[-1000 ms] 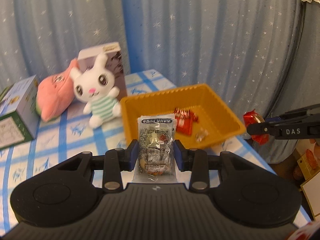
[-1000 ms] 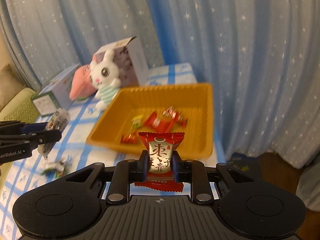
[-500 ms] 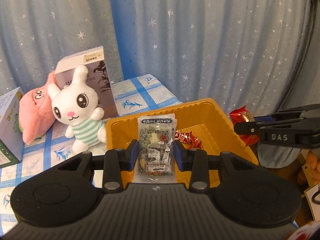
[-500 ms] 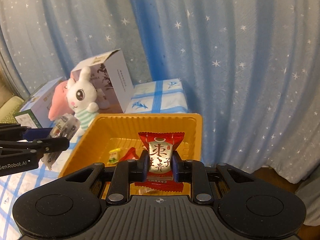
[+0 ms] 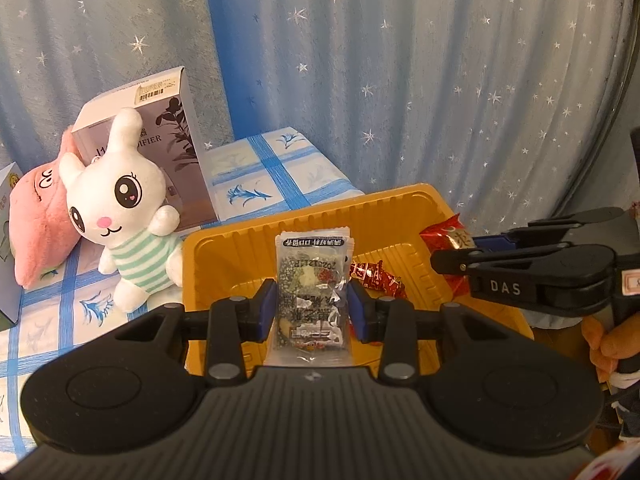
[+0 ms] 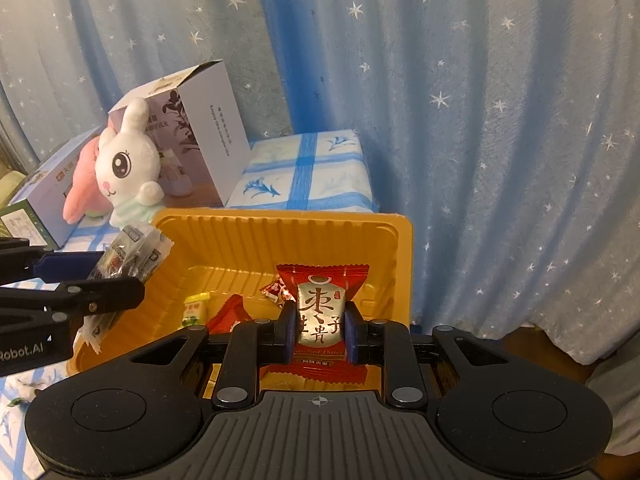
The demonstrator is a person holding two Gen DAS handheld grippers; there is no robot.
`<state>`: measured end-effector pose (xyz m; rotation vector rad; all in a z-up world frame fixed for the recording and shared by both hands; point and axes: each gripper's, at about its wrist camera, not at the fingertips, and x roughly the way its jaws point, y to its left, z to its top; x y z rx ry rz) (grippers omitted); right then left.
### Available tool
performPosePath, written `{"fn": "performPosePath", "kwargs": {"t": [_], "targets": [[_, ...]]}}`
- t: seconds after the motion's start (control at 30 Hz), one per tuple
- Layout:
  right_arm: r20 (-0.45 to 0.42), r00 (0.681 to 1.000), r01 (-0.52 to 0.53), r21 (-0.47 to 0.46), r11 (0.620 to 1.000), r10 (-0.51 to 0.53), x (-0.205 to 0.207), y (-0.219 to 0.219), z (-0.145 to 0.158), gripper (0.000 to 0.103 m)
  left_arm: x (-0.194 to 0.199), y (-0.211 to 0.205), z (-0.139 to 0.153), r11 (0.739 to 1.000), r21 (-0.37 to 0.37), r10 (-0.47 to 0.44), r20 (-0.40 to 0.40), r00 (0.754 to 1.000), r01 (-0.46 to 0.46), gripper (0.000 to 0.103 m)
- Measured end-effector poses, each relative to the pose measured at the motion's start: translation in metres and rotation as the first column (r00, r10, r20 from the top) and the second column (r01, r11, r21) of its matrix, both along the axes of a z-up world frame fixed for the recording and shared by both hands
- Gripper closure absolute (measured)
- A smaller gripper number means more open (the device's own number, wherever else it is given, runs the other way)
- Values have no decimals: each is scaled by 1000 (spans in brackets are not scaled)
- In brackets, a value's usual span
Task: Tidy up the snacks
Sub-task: 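Open the right tool, dropping the red packet into the tray while the left lowers the clear packet, then open the left tool, releasing the clear nut packet into the tray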
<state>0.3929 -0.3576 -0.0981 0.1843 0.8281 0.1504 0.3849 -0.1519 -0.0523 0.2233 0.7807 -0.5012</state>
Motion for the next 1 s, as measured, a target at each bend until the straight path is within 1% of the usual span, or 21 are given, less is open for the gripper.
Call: {"fn": "performPosePath", "kwargs": {"t": [0.17, 0.3, 0.37, 0.43, 0.47, 0.73, 1.0], "targets": [[16, 1000, -6, 7, 1000, 6, 5, 2, -3, 79, 2, 1, -2, 1000, 0, 9, -7, 1000, -9, 68], [26, 1000, 1, -7, 1000, -1, 8, 4, -4, 77, 4, 4, -4, 1000, 2, 15, -13, 1000, -15, 68], [33, 999, 1, -5, 1000, -1, 8, 3, -4, 71, 4, 6, -6, 1000, 3, 18, -16, 1000, -18, 68], [41, 999, 5, 2, 1000, -5, 6, 2, -4, 57, 5, 7, -7, 1000, 4, 21, -19, 1000, -21, 68], [46, 999, 10, 4, 1000, -10, 5, 1, -4, 56, 5, 8, -7, 1000, 5, 23, -21, 1000, -23, 68], [33, 999, -10, 19, 1000, 9, -1, -3, -3, 55, 9, 11, -11, 1000, 5, 30, -30, 999, -30, 68], [19, 1000, -10, 22, 1000, 9, -2, -4, -6, 55, 18, 5, -15, 999, 11, 33, -45, 998, -32, 68]]}}
